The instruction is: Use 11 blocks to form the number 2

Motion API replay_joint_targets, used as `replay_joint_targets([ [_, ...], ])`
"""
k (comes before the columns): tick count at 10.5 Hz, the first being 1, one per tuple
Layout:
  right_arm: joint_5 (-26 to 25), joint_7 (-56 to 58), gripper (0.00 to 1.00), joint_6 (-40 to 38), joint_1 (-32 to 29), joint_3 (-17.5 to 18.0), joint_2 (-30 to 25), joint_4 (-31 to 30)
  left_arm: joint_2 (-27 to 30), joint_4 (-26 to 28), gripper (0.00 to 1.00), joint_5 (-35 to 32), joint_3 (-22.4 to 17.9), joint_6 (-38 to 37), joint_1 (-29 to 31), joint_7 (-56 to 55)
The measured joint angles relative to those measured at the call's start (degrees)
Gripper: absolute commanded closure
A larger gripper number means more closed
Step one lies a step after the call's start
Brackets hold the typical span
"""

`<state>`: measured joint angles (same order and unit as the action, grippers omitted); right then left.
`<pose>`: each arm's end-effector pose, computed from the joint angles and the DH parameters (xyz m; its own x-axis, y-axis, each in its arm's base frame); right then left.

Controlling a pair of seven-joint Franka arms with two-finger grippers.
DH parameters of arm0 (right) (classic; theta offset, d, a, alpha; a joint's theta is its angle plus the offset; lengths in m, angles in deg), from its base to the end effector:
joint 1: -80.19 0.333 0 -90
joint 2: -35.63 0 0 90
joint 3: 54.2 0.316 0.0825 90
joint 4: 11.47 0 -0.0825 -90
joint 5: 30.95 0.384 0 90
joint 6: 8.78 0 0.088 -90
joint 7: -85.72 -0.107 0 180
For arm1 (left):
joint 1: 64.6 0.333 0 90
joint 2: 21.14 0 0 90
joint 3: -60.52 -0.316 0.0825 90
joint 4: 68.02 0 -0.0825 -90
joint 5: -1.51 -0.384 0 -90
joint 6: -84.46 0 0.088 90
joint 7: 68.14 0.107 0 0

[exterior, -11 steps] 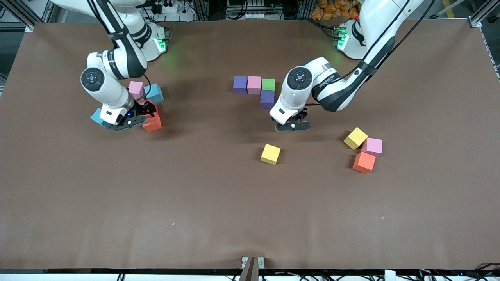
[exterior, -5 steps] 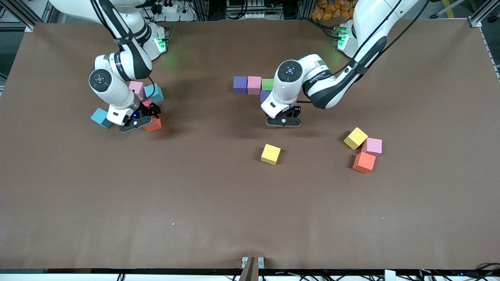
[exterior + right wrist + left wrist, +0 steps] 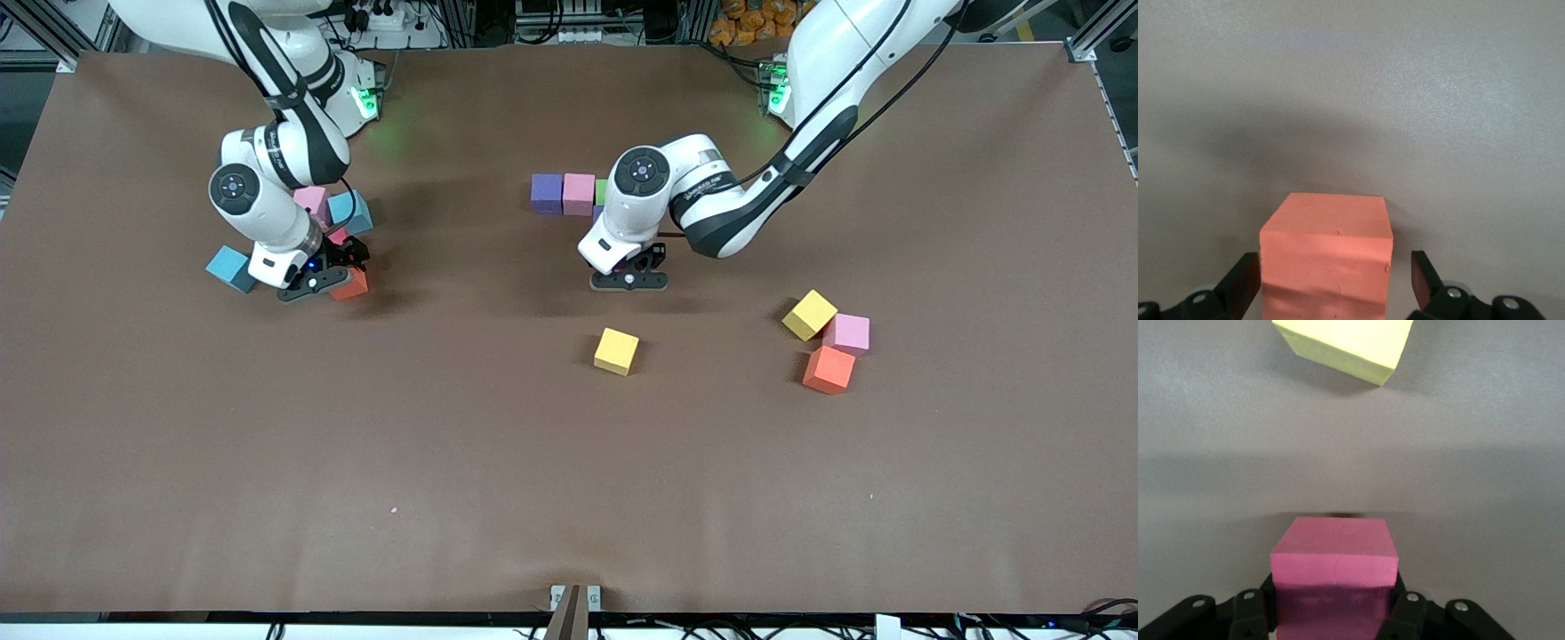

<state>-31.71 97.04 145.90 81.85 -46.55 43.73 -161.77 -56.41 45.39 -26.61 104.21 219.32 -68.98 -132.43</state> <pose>0.4193 0.0712 0.1956 0.9298 0.3631 -0.0595 0.3622 -0.9317 -0.0260 0.4196 -0.4357 0.2258 0.9974 0.0086 -0.0718 0.0107 -0.9996 0.0279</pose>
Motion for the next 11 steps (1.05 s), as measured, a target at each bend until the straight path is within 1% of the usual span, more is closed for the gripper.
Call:
replay_joint_targets([
  [4, 0.00, 0.00, 0.00, 1.31, 0.12, 0.02, 1.06, 0.00, -0.69, -0.22, 0.47, -0.01, -0.18, 0.00, -0.09, -2.45],
  [5, 0.00, -0.01, 0.06, 2.03, 0.30, 0.02, 1.60, 0.00, -0.69, -0.39, 0.47, -0.01, -0.33, 0.00, -0.04, -3.23],
  [6, 0.00, -0.01, 0.25, 2.20, 0.62, 0.03, 1.79, 0.01, -0.70, -0.53, 0.47, -0.01, -0.59, 0.00, 0.09, -3.34],
  [7, 0.00, -0.02, 0.46, 2.21, 0.83, 0.03, 1.80, 0.01, -0.72, -0.57, 0.46, -0.01, -0.89, 0.00, 0.19, -3.34],
  [8, 0.00, -0.02, 0.53, 2.21, 0.92, 0.03, 1.80, 0.02, -0.75, -0.57, 0.46, -0.01, -1.17, 0.00, 0.19, -3.34],
  [11, 0.00, -0.01, 0.58, 2.08, 0.93, 0.03, 1.64, 0.26, -0.79, -0.69, 0.47, -0.01, -1.17, 0.00, -0.09, -3.35],
])
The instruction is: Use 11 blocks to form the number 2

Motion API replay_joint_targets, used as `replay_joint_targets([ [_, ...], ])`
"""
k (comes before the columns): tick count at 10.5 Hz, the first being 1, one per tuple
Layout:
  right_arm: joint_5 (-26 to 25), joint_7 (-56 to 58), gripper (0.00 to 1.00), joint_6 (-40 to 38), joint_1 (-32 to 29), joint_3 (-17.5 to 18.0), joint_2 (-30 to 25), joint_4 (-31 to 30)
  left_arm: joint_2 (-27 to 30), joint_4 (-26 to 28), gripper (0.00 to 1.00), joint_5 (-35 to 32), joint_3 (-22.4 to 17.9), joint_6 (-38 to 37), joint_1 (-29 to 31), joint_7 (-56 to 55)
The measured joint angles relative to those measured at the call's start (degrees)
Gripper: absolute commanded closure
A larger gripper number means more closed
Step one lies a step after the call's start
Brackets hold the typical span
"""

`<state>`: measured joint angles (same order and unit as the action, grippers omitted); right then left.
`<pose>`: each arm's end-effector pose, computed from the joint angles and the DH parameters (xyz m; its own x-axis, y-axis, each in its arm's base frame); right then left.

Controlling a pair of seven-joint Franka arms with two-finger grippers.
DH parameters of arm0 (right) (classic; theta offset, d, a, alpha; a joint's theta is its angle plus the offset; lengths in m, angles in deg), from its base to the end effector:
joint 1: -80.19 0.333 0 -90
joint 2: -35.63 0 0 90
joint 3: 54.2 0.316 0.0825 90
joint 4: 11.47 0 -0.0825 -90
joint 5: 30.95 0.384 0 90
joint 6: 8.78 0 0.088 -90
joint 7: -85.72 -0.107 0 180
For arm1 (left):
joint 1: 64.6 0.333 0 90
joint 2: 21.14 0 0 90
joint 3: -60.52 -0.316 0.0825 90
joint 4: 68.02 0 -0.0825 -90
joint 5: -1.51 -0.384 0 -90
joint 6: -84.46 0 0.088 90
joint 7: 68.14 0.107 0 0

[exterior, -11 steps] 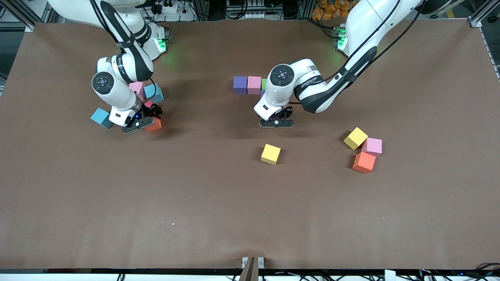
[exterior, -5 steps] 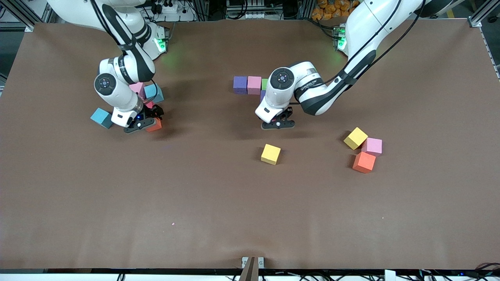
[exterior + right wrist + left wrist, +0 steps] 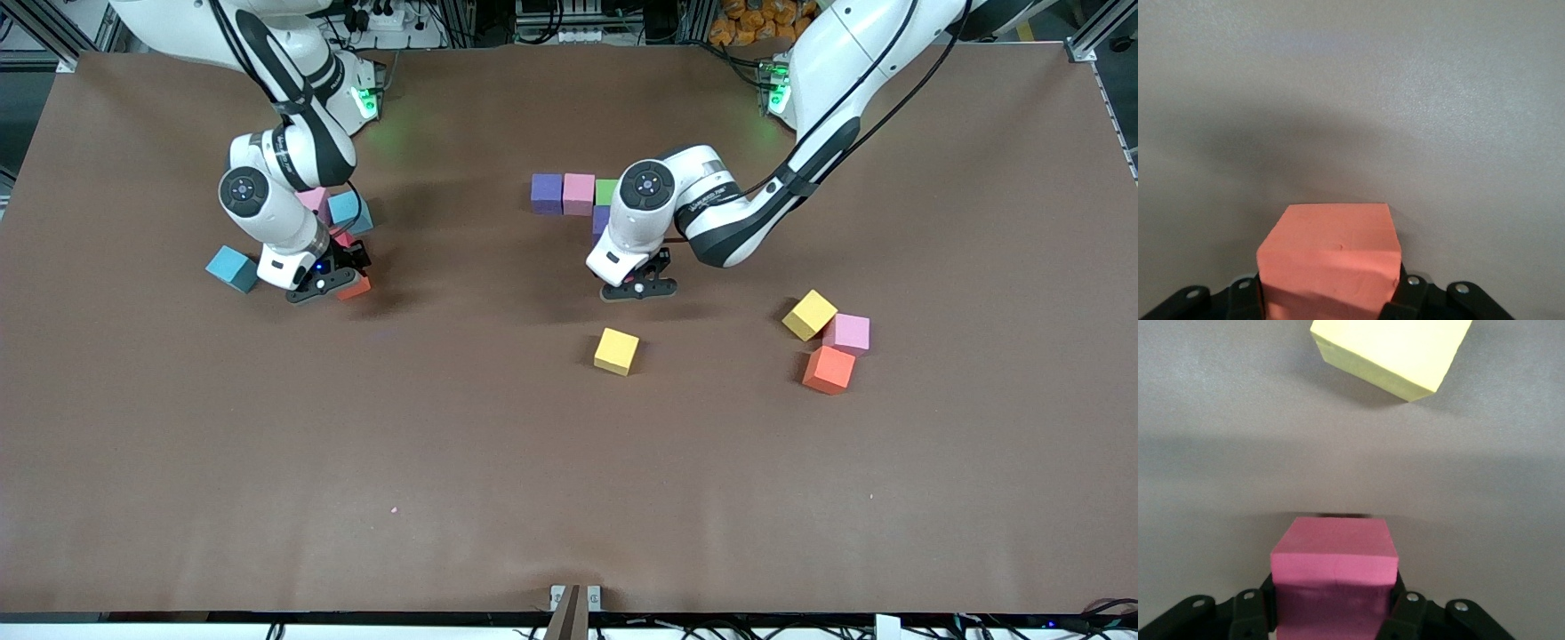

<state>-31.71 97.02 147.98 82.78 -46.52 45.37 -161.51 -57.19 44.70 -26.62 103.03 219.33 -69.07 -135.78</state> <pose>0.4200 0.0791 0.1879 0.9246 0.3780 -0.0464 0.3771 -0.9258 -0.0276 0.4292 -0.4294 0.2190 0.9932 0.0872 -0.0771 0.0888 -0.9959 0.0178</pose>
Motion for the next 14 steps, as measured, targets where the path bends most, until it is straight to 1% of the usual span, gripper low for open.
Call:
replay_joint_targets([
  [1, 0.00, 0.02, 0.59, -0.56, 0.03, 0.05, -0.35, 0.46, -0.01, -0.04, 0.47, 0.00, 0.06, 0.00, -0.23, 0.00],
  [5, -0.09, 2.44, 0.59, -5.87, 0.20, 1.63, -2.20, 5.48, -0.63, -0.03, 0.47, 0.00, 0.07, 0.00, -2.95, 0.00],
  [8, -0.12, 3.97, 0.59, -10.45, 0.37, 1.68, -2.23, 9.16, -1.16, 0.11, 0.47, 0.00, 0.06, -0.03, -4.32, -0.03],
  [14, -0.19, 8.11, 0.59, -11.13, -0.43, 1.22, -2.14, 9.24, -1.63, 0.39, 0.47, 0.00, -0.04, -0.05, -4.32, -0.03],
])
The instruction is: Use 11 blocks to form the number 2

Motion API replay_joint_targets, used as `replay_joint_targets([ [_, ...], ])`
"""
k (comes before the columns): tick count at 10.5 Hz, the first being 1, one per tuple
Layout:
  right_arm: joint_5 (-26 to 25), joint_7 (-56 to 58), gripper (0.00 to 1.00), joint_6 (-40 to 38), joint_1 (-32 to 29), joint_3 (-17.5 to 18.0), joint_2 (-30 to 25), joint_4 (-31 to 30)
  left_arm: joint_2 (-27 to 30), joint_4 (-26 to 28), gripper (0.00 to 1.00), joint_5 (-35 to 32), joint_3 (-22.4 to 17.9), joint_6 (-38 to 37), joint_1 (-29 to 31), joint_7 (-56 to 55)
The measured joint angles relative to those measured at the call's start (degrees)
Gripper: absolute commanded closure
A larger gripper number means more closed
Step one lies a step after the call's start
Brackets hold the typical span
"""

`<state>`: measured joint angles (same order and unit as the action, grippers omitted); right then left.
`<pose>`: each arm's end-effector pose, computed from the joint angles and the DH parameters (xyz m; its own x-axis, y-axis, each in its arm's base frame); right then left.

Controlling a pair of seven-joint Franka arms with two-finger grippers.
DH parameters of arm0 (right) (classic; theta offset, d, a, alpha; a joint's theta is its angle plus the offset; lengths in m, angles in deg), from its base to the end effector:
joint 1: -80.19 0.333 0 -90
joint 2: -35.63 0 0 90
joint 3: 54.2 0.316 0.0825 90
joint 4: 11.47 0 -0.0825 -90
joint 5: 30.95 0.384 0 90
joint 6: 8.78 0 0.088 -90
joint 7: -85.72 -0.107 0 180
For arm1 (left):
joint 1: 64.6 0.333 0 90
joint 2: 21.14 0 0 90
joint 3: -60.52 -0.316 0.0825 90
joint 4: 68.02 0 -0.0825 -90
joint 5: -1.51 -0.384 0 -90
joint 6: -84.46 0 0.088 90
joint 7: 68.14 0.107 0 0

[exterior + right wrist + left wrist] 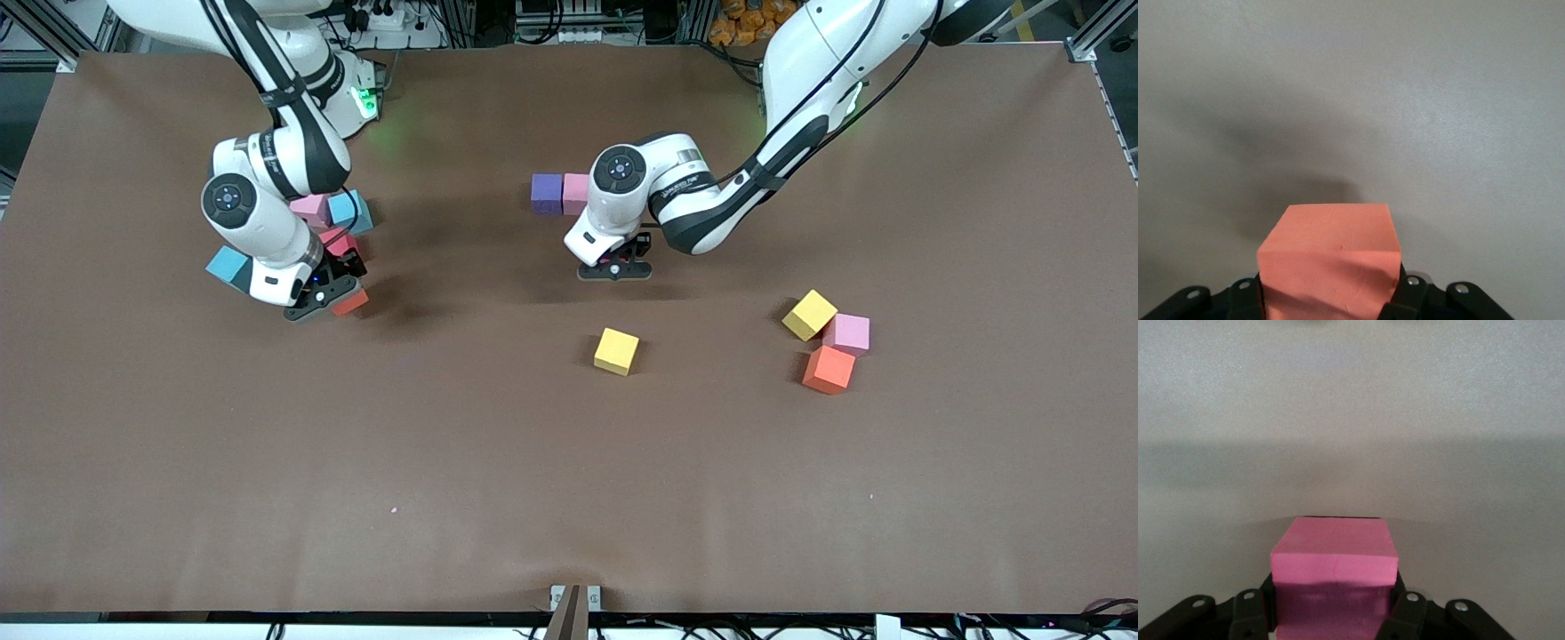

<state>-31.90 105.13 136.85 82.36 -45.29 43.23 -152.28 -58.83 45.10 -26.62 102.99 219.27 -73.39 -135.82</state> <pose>0.4687 0.0933 0.2411 0.8541 0.5186 -0.0401 0.5179 -0.8550 -0.0266 0.3898 -0.4585 0.2033 0.9939 0.0114 -0.1100 0.0123 -0.9999 0.0070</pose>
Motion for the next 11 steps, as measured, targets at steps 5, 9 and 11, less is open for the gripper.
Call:
replay_joint_targets([
  [5, 0.00, 1.33, 0.59, -0.91, -0.29, -0.33, 0.02, 0.00, -0.15, 0.12, 0.47, 0.00, 0.00, 0.00, -0.39, 0.00],
  [9, 0.00, 1.34, 0.59, -0.96, -0.29, -0.33, 0.11, 0.00, -0.46, 0.12, 0.00, 0.00, -0.09, 0.00, -0.39, -0.04],
  [11, 0.00, 1.34, 0.59, -0.95, -0.29, -0.33, 0.15, 0.00, -0.51, -0.05, 0.00, 0.00, -0.37, 0.00, -0.35, -0.13],
])
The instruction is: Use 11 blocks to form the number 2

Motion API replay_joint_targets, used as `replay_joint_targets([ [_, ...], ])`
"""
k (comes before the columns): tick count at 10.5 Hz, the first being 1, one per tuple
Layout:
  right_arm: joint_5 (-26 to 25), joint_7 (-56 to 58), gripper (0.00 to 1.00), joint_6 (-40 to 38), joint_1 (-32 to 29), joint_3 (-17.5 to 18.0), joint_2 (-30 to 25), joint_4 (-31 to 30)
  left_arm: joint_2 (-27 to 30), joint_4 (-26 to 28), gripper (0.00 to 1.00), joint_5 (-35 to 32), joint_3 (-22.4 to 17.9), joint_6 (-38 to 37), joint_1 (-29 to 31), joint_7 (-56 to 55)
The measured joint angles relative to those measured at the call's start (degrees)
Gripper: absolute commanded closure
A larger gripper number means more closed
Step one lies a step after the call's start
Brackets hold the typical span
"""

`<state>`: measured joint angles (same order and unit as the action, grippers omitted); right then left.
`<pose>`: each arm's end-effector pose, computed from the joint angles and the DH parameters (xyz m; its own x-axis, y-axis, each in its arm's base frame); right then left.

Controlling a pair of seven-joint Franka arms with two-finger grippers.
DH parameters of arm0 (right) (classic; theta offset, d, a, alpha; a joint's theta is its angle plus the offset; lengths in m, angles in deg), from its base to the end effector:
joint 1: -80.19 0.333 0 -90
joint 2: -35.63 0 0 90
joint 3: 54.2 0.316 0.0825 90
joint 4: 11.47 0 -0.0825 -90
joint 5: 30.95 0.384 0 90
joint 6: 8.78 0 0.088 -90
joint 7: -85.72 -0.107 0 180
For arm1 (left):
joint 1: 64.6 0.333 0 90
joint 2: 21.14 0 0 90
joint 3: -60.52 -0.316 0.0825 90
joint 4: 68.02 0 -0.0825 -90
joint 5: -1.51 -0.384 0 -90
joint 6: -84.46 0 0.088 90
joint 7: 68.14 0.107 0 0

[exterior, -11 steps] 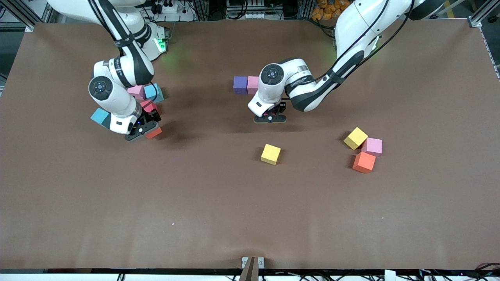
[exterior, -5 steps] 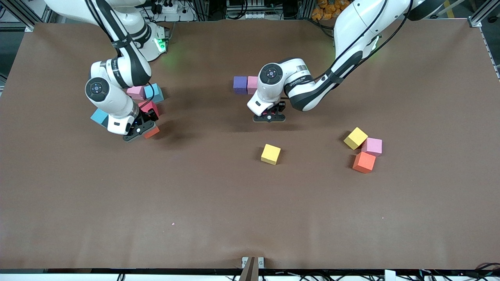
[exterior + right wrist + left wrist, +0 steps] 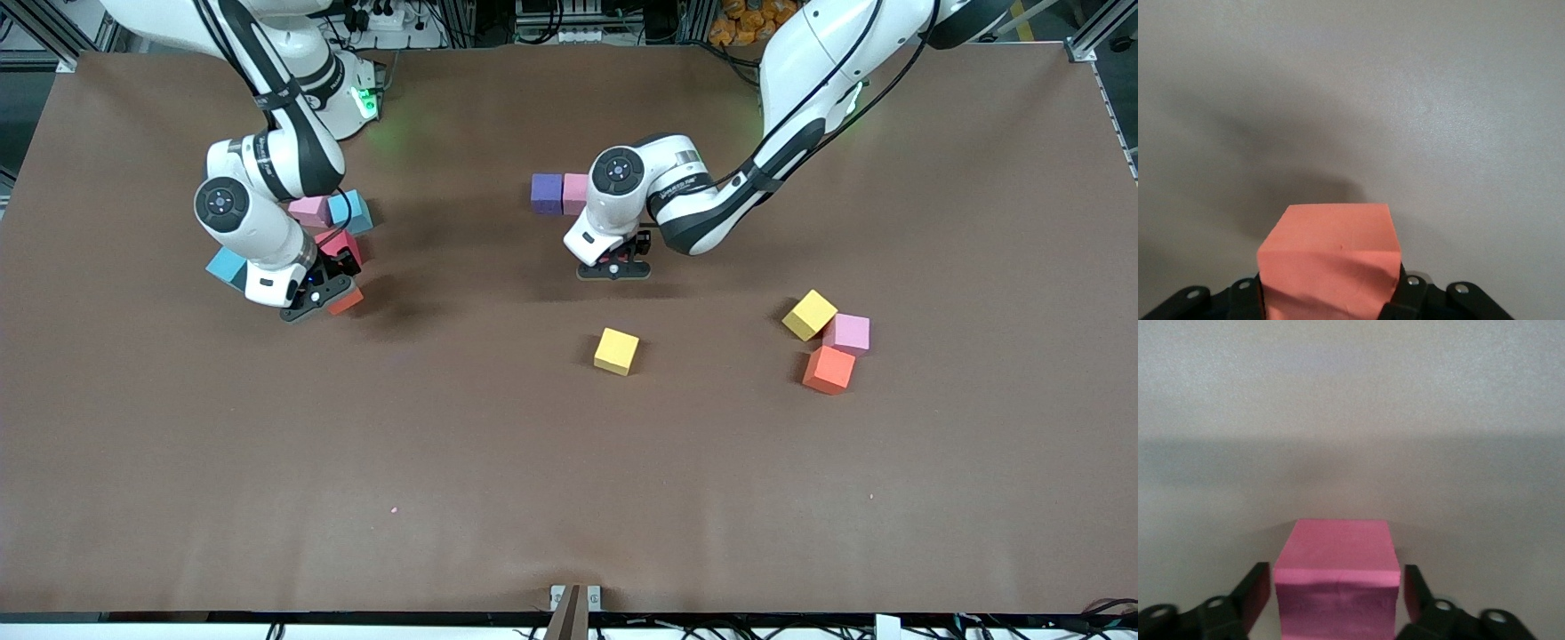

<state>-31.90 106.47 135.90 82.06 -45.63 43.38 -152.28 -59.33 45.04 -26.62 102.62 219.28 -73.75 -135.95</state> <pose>0.4676 0.0876 0.2384 0.8466 0.5290 -0.0576 0.5280 -0.8486 -0.0340 0.3886 -0.4584 0.1981 0.9930 0.0135 -0.1171 0.0138 -0.9999 0.0022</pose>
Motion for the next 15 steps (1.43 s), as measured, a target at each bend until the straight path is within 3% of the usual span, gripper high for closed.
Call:
replay_joint_targets([
  [4, -0.13, 1.64, 0.59, 0.06, 0.81, 0.44, 0.14, 0.53, 0.54, -0.81, 0.00, 0.00, -0.02, -2.68, 0.05, -0.06],
  [7, -0.17, 3.80, 0.58, 0.10, 4.59, 2.21, 0.48, 2.69, 4.29, -2.09, 0.00, 0.71, 0.22, -4.13, 0.40, -1.27],
  [10, -0.18, 3.89, 0.58, -3.05, 8.87, 5.41, 1.17, 8.42, 6.16, -6.18, 0.00, 3.87, 0.23, -5.11, 0.93, -2.52],
  [12, -0.18, 3.86, 0.59, -8.40, 13.42, 5.64, 2.57, 14.40, 6.25, -7.76, 0.00, 3.97, 0.12, -7.52, 2.96, -2.73],
  [15, -2.49, 3.94, 0.59, -9.59, 22.56, 5.61, 7.45, 20.58, 6.28, -10.86, 0.00, 3.98, -0.37, -9.34, 7.72, -2.72],
])
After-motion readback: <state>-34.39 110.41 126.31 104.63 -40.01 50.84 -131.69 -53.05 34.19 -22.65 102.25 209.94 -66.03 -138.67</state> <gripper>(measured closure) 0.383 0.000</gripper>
